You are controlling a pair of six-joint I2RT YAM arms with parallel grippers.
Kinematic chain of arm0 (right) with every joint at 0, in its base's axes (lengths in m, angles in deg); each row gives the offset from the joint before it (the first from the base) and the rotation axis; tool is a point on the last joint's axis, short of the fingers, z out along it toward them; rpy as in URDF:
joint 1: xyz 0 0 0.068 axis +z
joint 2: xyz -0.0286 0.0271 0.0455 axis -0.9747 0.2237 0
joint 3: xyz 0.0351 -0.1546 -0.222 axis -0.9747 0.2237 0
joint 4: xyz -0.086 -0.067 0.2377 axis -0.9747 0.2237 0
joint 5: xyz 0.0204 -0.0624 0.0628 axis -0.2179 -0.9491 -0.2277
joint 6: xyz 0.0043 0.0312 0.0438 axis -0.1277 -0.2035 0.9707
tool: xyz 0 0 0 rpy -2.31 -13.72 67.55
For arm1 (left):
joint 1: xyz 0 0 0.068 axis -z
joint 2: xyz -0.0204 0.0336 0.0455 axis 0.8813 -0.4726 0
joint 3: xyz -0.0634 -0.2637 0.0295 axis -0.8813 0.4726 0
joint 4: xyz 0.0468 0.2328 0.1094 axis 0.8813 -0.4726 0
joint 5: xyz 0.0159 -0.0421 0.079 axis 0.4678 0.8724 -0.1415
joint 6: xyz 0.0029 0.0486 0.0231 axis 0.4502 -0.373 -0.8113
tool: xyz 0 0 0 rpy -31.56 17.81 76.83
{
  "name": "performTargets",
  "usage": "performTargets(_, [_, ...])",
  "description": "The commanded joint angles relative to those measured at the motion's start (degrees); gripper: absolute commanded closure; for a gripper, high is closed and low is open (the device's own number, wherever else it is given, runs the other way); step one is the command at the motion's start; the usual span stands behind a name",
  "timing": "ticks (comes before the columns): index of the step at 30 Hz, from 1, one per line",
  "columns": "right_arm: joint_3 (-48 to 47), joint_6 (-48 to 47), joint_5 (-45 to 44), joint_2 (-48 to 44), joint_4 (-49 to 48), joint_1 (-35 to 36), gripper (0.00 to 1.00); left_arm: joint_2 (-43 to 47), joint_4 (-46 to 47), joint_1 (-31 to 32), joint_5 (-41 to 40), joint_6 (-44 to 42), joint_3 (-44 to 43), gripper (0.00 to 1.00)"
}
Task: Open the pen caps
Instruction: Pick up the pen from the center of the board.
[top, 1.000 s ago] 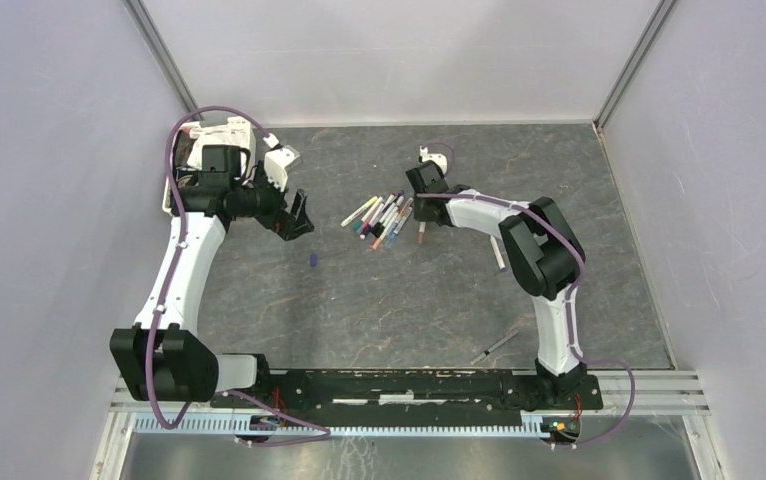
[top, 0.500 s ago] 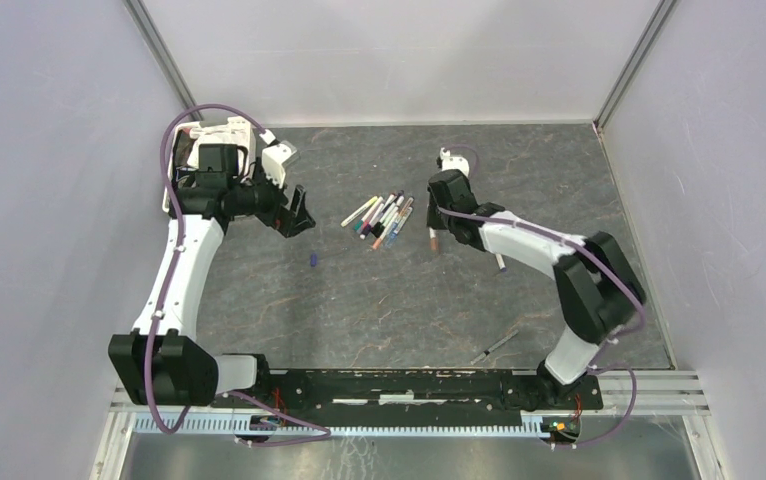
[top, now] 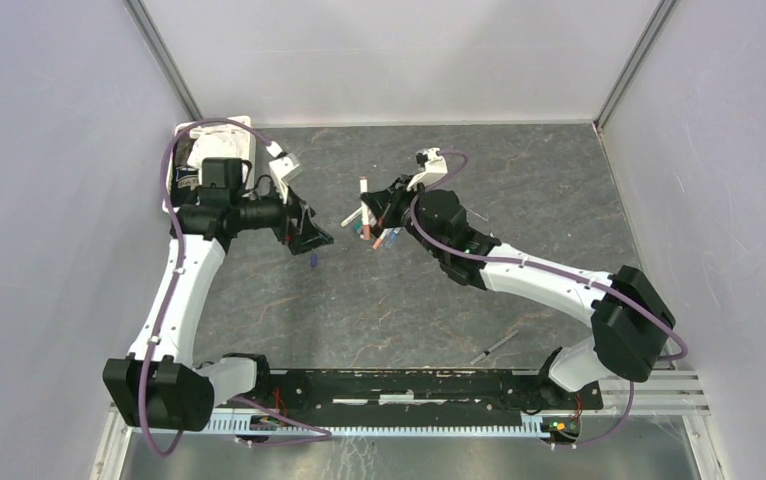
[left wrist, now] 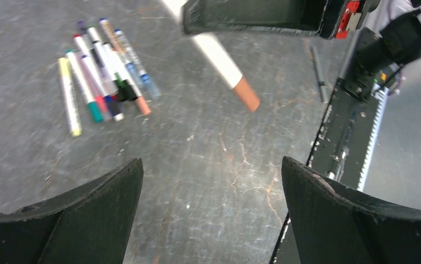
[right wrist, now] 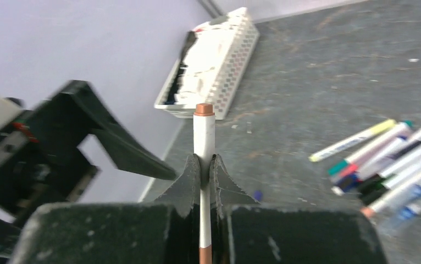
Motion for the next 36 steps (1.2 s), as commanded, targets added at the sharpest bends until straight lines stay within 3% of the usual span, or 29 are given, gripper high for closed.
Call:
performTargets(1, [-1.5, 3.1, -1.8, 1.1, -11.5, 3.2, 1.0, 0.1, 3.3, 5.0, 3.9, 3.7, 1.1, 0.0])
performTargets(8, [-1.5, 2.8, -3.8, 1.6, -12.7, 5.2, 1.0, -1.5, 5.9, 9.6, 2.8, 6.5, 1.7, 0.04])
performTargets(11, [0.5, 2.9, -5.2, 0.7, -14.1, 5.4, 1.0, -1.8, 6.3, 9.5, 3.0, 7.1, 1.5, 0.15])
performTargets(15, [1.8, 3.4, -5.8, 0.4, -15.9, 5.9, 1.0, -3.1, 8.0, 9.6, 2.9, 9.5, 2.2, 0.38])
performTargets(21, [2.4, 3.0, -6.5, 0.8, -17.2, 7.1, 1.0, -4.5, 9.2, 9.7, 3.9, 11.6, 2.1, 0.58])
performTargets(27, [4.7, 2.4, -8.4, -0.9, -17.3, 7.5, 1.0, -4.2, 8.1, 9.7, 2.2, 10.1, 2.1, 0.72])
performTargets(31, [5.6, 0.4, -9.9, -3.4, -13.6, 7.5, 1.0, -5.1, 4.5, 9.6, -4.4, 4.7, 1.2, 0.97])
performTargets(33, [5.9, -0.9, -10.3, -4.8, -11.5, 7.3, 0.92, -5.2, 2.8, 9.7, -8.3, 1.3, 1.0, 0.98])
performTargets(36, [4.2, -2.7, -7.8, -6.2, -5.1, 6.1, 0.7, -4.6, 0.8, 9.7, -14.8, -4.1, 0.9, 0.98])
